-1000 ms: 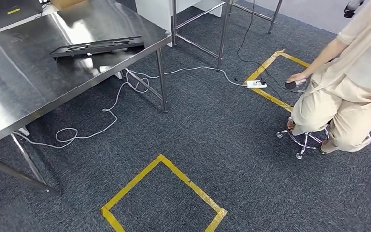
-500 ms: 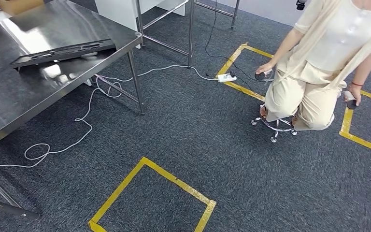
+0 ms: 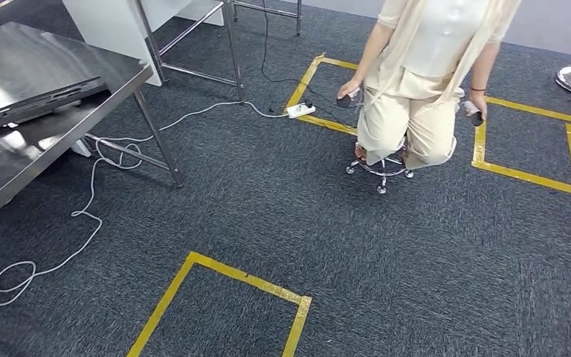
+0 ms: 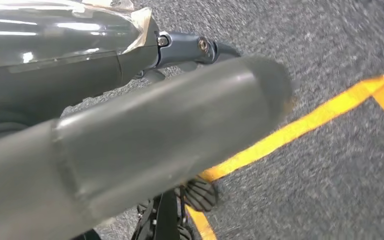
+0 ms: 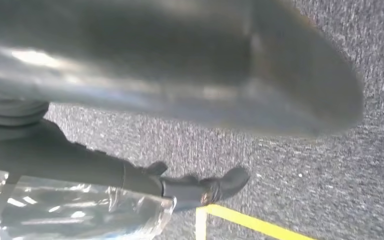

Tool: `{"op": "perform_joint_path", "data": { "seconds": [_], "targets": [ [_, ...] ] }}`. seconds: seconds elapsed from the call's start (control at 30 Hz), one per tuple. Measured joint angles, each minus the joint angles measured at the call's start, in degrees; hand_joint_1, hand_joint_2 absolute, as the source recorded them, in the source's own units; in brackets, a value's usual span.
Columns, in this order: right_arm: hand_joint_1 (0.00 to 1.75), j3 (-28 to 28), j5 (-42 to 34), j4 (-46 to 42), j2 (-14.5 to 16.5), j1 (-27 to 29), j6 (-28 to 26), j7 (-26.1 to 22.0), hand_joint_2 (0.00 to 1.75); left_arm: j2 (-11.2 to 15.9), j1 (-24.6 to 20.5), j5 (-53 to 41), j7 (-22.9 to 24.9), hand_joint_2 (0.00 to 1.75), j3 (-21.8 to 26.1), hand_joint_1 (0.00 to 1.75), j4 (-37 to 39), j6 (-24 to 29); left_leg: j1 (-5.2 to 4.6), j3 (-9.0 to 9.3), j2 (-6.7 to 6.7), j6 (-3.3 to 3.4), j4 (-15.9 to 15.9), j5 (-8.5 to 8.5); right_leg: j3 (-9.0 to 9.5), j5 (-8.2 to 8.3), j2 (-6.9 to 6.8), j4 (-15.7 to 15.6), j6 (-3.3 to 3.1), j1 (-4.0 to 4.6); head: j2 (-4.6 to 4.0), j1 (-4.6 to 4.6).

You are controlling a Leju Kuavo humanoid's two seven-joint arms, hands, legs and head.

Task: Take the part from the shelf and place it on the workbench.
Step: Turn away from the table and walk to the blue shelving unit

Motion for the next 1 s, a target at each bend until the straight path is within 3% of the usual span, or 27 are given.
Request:
{"op": "perform_joint_path", "data": {
  "seconds": [0.07,0.1,0.17,0.23,0.3,0.37,0.4,0.47,0.53,0.6,0.63,0.7,0.77,0.8,0.87,0.9,0.93,1.0],
  "targets": [
    [0.00,0.1,0.2,0.0,0.1,-0.2,0.0,0.1,0.00,0.0,0.1,0.1,0.0,0.00,0.2,0.00,0.0,0.1,0.03,-2.98,-1.11,-0.09,6.4,-2.42,-0.15,0.15,1.46,0.0,-0.22,0.22,0.00,0.01],
    [0.00,0.2,0.3,0.0,0.1,-0.3,0.0,0.1,0.00,0.0,0.2,0.1,0.0,0.00,0.3,0.00,0.0,0.2,0.07,-3.39,-1.23,-0.11,7.1,-1.96,-0.15,0.19,2.23,0.1,-0.24,0.28,0.00,0.00],
    [0.00,0.2,0.3,0.0,0.1,-0.3,0.1,0.1,0.00,0.0,0.2,0.0,0.2,0.00,0.5,0.00,0.0,0.2,0.33,-1.28,-1.76,-0.08,2.3,1.77,-0.05,0.23,3.79,0.3,-0.14,0.28,0.00,0.01],
    [0.00,0.2,0.1,0.0,0.1,-0.4,0.1,-0.1,0.00,0.0,0.2,-0.4,0.3,0.00,0.5,0.00,0.0,0.2,0.75,1.82,-4.23,-0.07,-4.7,4.91,-0.30,0.21,5.21,0.8,0.14,0.49,0.00,0.05],
    [0.00,0.2,-0.3,0.0,0.1,-0.5,0.1,-0.5,0.00,0.0,0.2,-0.9,0.6,0.00,0.5,0.00,0.0,0.2,0.68,2.90,-5.73,0.16,-7.5,5.53,-1.05,0.38,6.37,1.1,0.85,0.66,0.00,0.11],
    [0.00,0.2,-0.6,0.0,0.0,-0.2,0.1,-0.8,0.00,0.0,0.1,-1.2,0.7,0.00,0.5,0.00,0.0,0.2,0.37,2.88,-4.48,1.04,-7.9,5.92,-1.86,0.77,7.27,1.0,1.77,0.57,0.00,0.13],
    [0.00,0.2,-0.9,0.0,-0.1,0.1,0.1,-0.9,0.00,0.0,0.1,-1.4,0.8,0.00,0.4,0.00,0.0,0.2,0.30,2.86,-3.77,1.61,-8.2,6.19,-2.37,0.56,6.67,1.5,2.01,0.55,0.00,0.14],
    [0.00,0.1,-1.3,0.0,-0.2,0.4,0.1,-1.0,0.00,0.0,0.2,-1.7,0.9,0.00,0.4,0.00,0.0,0.1,0.31,2.77,-2.14,2.54,-8.6,6.66,-4.73,-1.59,3.85,5.7,1.86,0.62,0.00,0.53],
    [0.00,0.1,-1.7,0.0,-0.1,0.5,0.1,-1.0,0.00,0.1,0.3,-1.9,0.9,0.00,0.4,0.00,0.0,0.1,-0.05,2.49,-0.40,2.87,-8.7,6.73,-8.49,-4.89,1.56,13.2,1.57,0.44,0.00,0.86],
    [0.00,0.0,-2.1,0.0,-0.1,0.9,0.1,-1.1,0.00,0.1,0.3,-2.3,1.1,0.00,0.3,0.00,0.0,0.0,-0.31,2.29,1.31,2.89,-8.6,6.74,-10.23,-6.17,0.94,17.5,1.96,0.24,0.00,0.89],
    [0.00,-0.1,-2.2,0.0,-0.1,1.2,0.2,-1.1,0.00,0.1,0.3,-2.6,1.2,0.00,0.2,0.00,0.0,0.0,-0.36,2.27,2.06,2.88,-8.6,6.74,-9.38,-5.60,0.66,16.5,2.36,0.19,0.00,0.91],
    [0.00,-0.2,-2.4,0.0,-0.1,1.6,0.2,-1.1,0.00,0.1,0.3,-3.0,1.5,0.00,-0.2,0.00,0.0,-0.1,-0.40,2.38,3.43,2.75,-8.6,6.70,-4.68,-3.16,-1.25,8.9,2.97,0.15,0.00,0.99],
    [0.00,-0.4,-2.6,0.0,-0.1,1.5,0.2,-1.1,0.00,0.1,0.3,-3.3,1.6,0.00,-0.5,0.00,0.0,-0.2,-0.67,2.60,4.72,2.19,-8.5,6.44,-1.00,-1.36,-3.53,2.4,2.84,0.65,0.00,1.01],
    [0.00,-0.5,-2.7,0.0,0.0,1.5,0.2,-1.2,0.00,0.1,0.2,-3.5,1.6,0.00,-0.6,0.00,0.0,-0.3,-0.78,2.76,5.29,1.83,-8.5,6.29,-0.48,-1.06,-4.01,1.2,2.55,0.95,0.00,1.01],
    [0.00,-0.6,-2.9,0.0,-0.1,1.7,0.1,-1.3,0.00,0.1,0.0,-3.6,1.6,0.00,-0.8,0.00,0.0,-0.6,-0.69,3.12,6.32,1.07,-8.5,6.05,-0.62,-0.84,-2.84,0.9,1.86,1.13,0.00,1.00],
    [0.00,-0.7,-3.0,0.0,-0.1,1.8,0.1,-1.3,0.00,0.1,-0.1,-3.7,1.6,0.00,-1.0,0.00,0.0,-0.7,-0.48,3.16,5.88,0.70,-8.2,5.66,-0.50,-0.69,-2.21,0.7,1.50,0.89,0.00,0.98],
    [0.00,-0.9,-3.0,0.0,-0.1,1.9,0.1,-1.4,0.00,0.1,-0.1,-3.7,1.5,0.00,-1.1,0.00,0.0,-0.8,-0.26,2.81,4.58,0.40,-7.0,4.65,-0.30,-0.46,-1.60,0.5,0.93,0.56,0.00,0.89],
    [0.00,-1.2,-3.2,0.0,0.1,1.9,0.1,-1.5,0.00,0.1,0.0,-3.9,1.4,0.00,-1.3,0.00,0.0,-0.9,0.04,0.59,0.81,0.02,-1.3,0.87,-0.15,-0.07,-0.36,0.3,0.02,0.12,0.00,0.72]
  ]
}}
